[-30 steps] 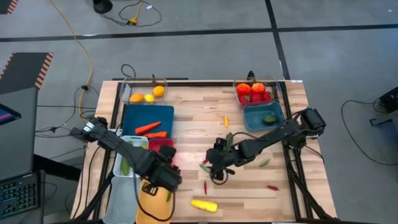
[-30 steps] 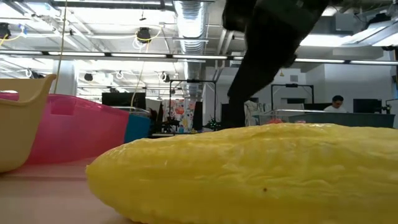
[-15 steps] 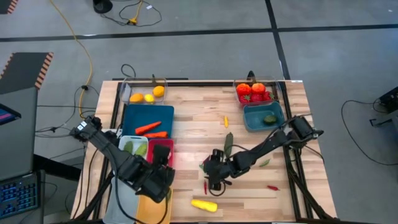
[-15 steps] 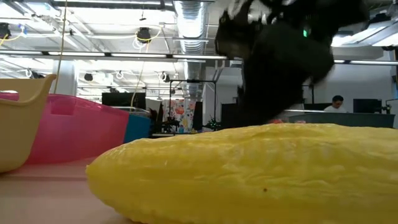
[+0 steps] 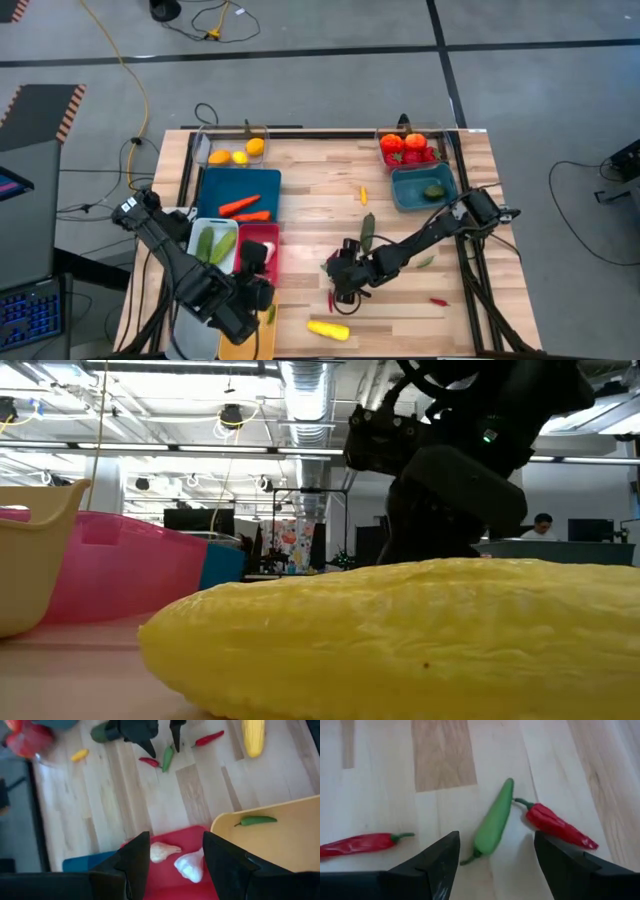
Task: Sort produce into baskets
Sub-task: Put the left green chili pepper into the yellow bin
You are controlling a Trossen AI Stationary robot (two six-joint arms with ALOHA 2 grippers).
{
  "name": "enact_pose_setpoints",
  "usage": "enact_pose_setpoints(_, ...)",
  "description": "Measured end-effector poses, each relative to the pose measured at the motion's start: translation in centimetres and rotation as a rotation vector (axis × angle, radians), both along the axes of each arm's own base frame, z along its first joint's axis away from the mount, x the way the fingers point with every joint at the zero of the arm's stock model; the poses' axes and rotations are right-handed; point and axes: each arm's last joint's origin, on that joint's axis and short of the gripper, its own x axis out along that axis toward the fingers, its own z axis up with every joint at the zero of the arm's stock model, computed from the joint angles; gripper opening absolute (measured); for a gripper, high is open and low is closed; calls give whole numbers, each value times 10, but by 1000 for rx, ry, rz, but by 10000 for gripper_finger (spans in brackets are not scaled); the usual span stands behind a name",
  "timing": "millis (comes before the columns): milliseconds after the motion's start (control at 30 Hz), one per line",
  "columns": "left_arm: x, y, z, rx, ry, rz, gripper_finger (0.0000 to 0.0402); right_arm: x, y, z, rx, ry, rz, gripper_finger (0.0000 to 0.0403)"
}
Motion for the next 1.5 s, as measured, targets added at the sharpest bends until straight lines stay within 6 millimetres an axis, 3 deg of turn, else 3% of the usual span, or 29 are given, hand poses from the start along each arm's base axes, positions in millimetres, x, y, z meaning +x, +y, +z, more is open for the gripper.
enact_pose_setpoints(200,-6,-3,0,53,-17,-1,169,0,0,0,5,0,-2,274)
enact_pose_setpoints(467,-19,14,7,136,-69,35,169,0,0,0,7,1,-1,274)
enact_pose_setpoints(567,-33,34,2,98,-119,60,169,0,0,0,8,1,-1,274)
enact_pose_setpoints(867,-85,115,-41,-192,-347,137,169,1,-2,0,11,-3,-9,274)
enact_pose_setpoints(1067,-113,145,-63,-432,-531,152,169,1,-1,0,23,-4,-20,271)
enact_pose_setpoints(1267,-128,153,-70,-512,-651,128,169,0,0,0,31,1,-13,227)
enact_pose_setpoints(1500,-129,154,-72,-515,-660,128,169,1,0,0,41,6,-4,135)
